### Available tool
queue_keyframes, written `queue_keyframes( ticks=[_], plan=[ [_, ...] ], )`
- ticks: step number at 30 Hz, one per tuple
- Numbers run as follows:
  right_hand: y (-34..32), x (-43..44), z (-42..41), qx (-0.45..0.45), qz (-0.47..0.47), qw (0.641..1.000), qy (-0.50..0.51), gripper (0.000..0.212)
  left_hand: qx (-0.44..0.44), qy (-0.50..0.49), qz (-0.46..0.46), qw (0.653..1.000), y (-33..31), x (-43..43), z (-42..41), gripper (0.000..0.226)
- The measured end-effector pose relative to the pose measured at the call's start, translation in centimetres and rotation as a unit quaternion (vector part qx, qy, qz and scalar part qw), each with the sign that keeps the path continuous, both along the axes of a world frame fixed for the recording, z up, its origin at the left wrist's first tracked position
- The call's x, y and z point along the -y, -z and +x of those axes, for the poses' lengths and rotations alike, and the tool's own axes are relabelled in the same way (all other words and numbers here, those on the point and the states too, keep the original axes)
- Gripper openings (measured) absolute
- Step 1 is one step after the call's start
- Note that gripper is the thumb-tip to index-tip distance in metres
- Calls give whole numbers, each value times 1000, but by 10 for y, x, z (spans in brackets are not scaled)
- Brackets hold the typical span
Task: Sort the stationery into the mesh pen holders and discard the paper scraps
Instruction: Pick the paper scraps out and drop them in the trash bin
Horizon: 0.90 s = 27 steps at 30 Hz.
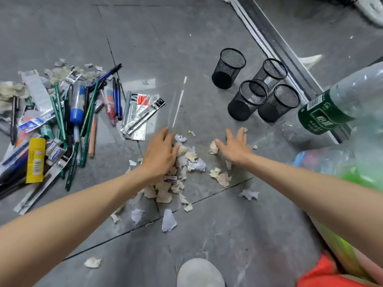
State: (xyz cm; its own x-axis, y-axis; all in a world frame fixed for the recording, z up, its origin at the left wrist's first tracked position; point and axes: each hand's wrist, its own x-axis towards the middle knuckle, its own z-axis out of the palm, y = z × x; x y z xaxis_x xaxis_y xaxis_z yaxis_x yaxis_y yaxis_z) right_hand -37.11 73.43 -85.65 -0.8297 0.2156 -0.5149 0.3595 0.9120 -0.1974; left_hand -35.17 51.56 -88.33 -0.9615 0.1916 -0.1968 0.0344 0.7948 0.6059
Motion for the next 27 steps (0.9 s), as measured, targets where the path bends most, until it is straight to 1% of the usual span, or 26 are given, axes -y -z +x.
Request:
queue_keyframes(
  ticks=[2,4,7,9,11,14,17,19,21,22,24,26,27],
  plan=[
    [2,-20,-8,11,7,1000,11,71,35,79,-9,996,5,-10,4,54],
    [3,-38,-18,18,11,1000,4,72,44,133,-15,990,8,-20,10,55],
    [6,-53,-31,19,19,1000,5,72,13,165,-12,986,6,-30,15,55],
    [9,-50,-35,17,8,1000,9,73,-20,179,-47,983,6,-33,7,56],
    [15,-38,-32,14,-4,1000,-3,73,-30,182,-80,979,3,-38,-11,58],
    [23,-8,-9,3,-29,999,-41,71,1,171,-93,981,-1,-49,-36,58],
    [23,20,35,-3,-107,988,-114,66,21,216,-97,971,5,-50,-37,57],
    [21,25,59,-25,-133,976,-171,64,19,267,-73,961,9,-47,-24,55],
    [21,15,68,-65,-108,974,-190,63,16,289,-29,957,7,-43,-10,53],
    [21,6,66,-86,-83,977,-177,63,13,286,-14,958,4,-41,-4,52],
    [22,-17,56,-110,-22,986,-120,62,-9,269,-1,963,-1,-39,1,51],
    [22,-40,38,-91,9,995,-38,63,-33,266,2,963,-3,-37,-1,51],
    [21,-48,29,-64,2,998,7,66,-36,269,2,963,-3,-37,-2,51]
  ],
)
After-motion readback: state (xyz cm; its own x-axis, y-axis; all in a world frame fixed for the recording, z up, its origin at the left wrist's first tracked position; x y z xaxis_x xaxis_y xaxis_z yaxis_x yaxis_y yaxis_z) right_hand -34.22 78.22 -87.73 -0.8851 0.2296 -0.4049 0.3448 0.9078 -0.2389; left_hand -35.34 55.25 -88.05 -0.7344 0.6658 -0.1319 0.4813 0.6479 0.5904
